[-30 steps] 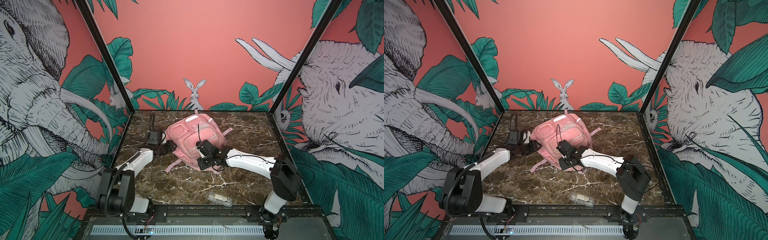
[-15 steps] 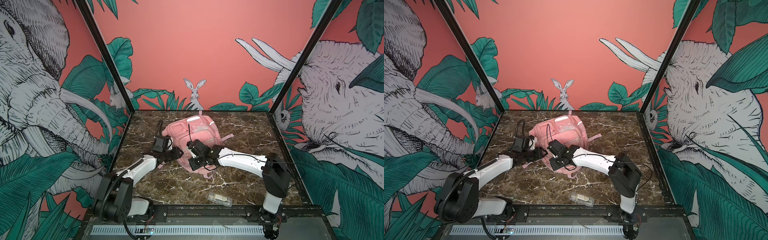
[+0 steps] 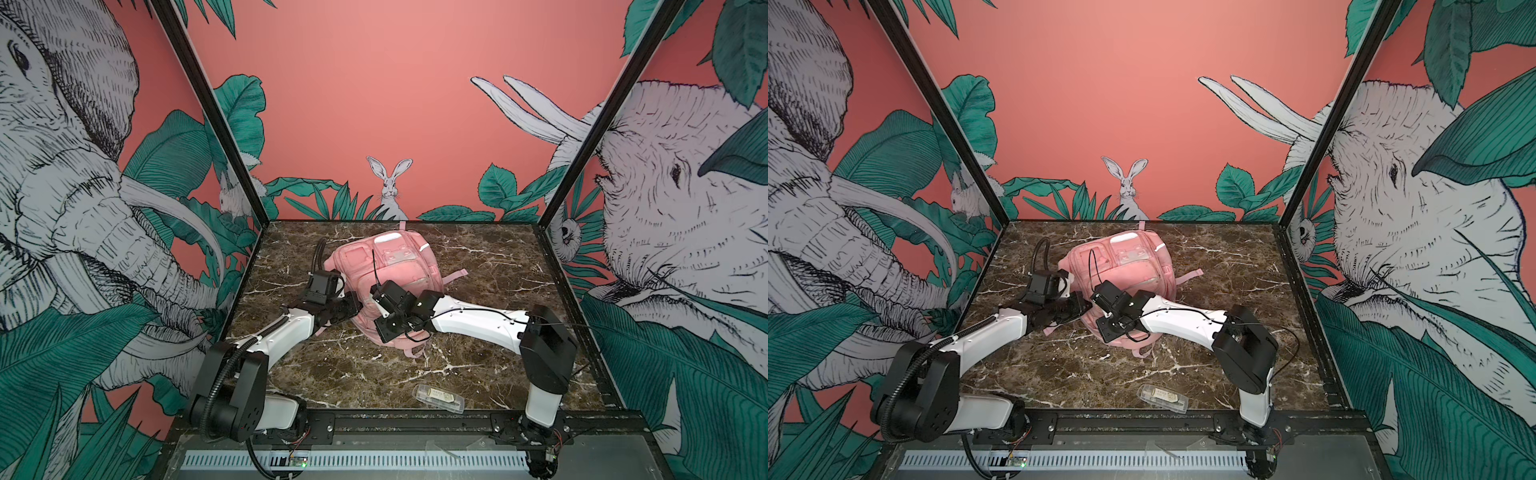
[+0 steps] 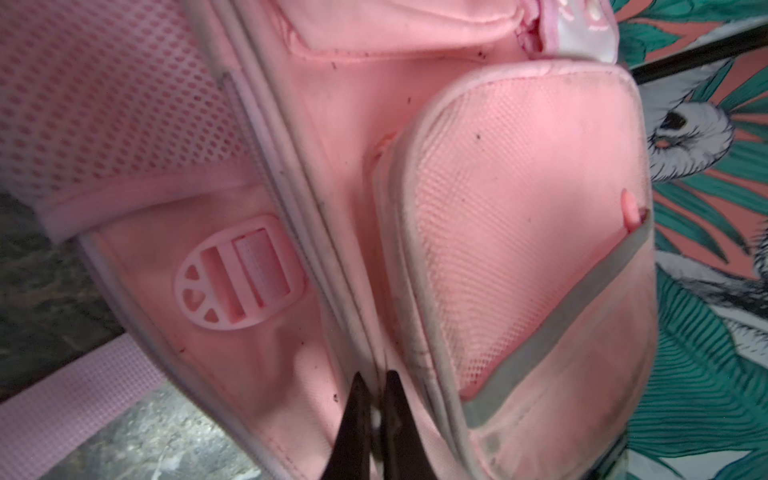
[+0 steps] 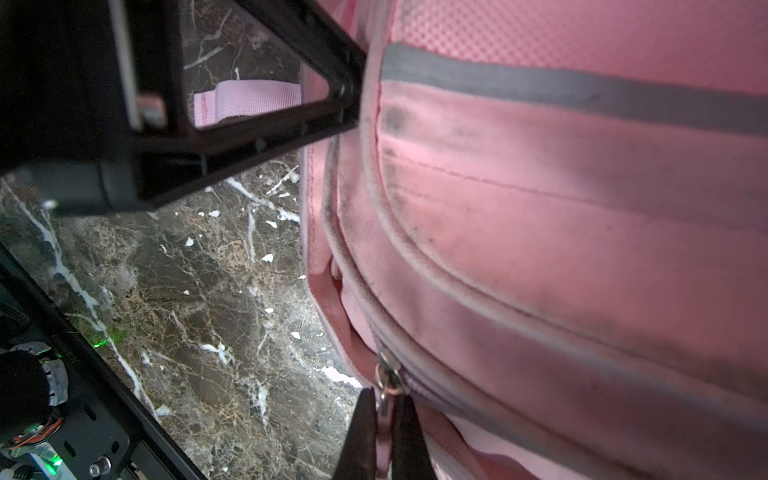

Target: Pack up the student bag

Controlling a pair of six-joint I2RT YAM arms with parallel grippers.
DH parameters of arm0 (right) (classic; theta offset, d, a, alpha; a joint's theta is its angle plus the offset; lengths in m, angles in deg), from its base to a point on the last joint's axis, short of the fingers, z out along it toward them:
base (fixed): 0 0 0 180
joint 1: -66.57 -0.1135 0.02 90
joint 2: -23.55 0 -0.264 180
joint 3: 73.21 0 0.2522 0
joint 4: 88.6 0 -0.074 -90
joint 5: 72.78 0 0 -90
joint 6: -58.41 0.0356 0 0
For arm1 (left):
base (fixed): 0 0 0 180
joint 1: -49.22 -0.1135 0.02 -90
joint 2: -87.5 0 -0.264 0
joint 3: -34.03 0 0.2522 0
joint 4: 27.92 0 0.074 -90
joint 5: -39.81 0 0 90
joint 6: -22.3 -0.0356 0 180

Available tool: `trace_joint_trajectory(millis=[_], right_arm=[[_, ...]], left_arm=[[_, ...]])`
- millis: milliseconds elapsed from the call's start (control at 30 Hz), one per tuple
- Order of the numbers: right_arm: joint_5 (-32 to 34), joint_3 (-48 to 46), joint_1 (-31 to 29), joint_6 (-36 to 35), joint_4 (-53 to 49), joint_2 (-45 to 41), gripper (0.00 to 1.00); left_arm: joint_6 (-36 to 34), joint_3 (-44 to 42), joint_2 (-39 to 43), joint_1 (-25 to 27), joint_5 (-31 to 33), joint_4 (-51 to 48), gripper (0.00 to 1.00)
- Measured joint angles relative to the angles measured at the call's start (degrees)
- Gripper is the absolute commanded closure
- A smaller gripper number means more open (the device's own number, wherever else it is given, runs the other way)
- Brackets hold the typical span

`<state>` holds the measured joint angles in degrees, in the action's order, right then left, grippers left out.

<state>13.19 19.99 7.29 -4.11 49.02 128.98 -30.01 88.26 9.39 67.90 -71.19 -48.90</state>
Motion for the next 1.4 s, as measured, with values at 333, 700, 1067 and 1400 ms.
trace_joint_trajectory(millis=[333, 700, 1067, 1400], right_arm=[[3.21, -9.88, 3.21, -1.18, 1.27, -6.84, 0.98], [2.71, -15.76, 10.29, -2.25, 1.18, -11.89, 0.99], [1.75, -12.74, 6.64, -1.92, 1.75, -10.86, 0.99], [0.28, -2.51, 1.7, -0.83, 0.83, -1.99, 1.0]], left_arm=[[-4.02, 3.65, -0.63, -2.84, 0.46, -6.51, 1.0], [-6.43, 5.68, -4.37, -5.01, -0.96, -7.65, 1.0], [-7.85, 16.61, -15.63, -5.66, -0.85, -8.07, 0.96], [-7.32, 20.04, -13.2, -6.54, -0.02, -7.41, 0.43]])
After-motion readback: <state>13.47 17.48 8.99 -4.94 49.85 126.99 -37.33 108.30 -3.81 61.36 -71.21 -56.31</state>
